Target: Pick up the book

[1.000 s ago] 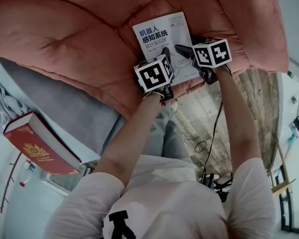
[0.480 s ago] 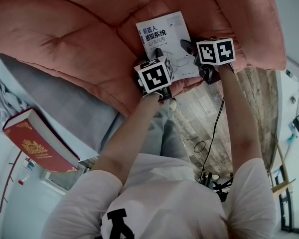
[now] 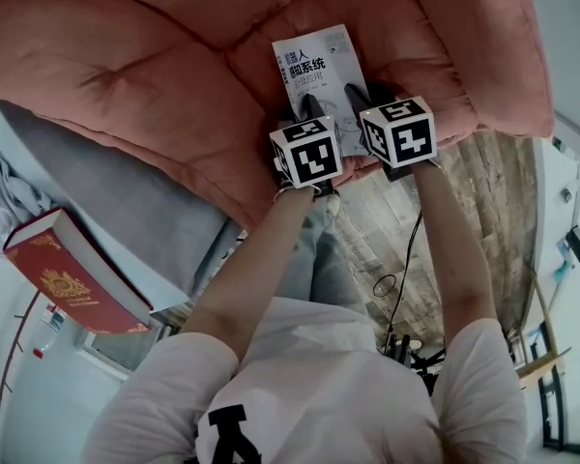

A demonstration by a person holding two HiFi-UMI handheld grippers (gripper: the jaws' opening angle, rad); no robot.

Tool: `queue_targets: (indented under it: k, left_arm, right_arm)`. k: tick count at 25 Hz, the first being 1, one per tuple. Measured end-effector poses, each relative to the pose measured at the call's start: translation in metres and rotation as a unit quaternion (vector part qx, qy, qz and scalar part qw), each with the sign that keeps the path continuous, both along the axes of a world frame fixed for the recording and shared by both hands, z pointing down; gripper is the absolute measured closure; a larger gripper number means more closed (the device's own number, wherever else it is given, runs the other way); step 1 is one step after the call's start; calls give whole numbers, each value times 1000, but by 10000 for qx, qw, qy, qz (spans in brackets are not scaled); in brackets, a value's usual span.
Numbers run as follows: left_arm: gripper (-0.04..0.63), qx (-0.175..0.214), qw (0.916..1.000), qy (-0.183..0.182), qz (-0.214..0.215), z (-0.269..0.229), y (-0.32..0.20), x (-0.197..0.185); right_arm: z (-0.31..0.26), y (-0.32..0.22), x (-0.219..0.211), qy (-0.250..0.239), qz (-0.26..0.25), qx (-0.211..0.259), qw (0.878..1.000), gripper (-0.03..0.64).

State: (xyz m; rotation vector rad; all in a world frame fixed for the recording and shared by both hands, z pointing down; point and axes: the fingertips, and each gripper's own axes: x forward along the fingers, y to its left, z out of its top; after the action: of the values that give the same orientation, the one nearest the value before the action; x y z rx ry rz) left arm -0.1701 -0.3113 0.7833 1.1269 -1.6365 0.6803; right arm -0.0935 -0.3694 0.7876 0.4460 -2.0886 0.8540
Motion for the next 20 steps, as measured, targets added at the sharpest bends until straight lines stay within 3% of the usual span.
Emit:
queue_targets:
  k: [6,10,20]
  left_arm:
    - [541,212,9984,462,-233,-3,-2,4]
    - [541,352,9981,504,-38,-11,-7,8]
    - [548,894,9921,615,623,-57,-22,26]
  right_arm:
    - [-2,-3,6,117,693,-446,9965,554]
    - [-11,-6,12,199,997,-123,9947,554]
    - [-62,-8,43,19,1921,117,9813,557]
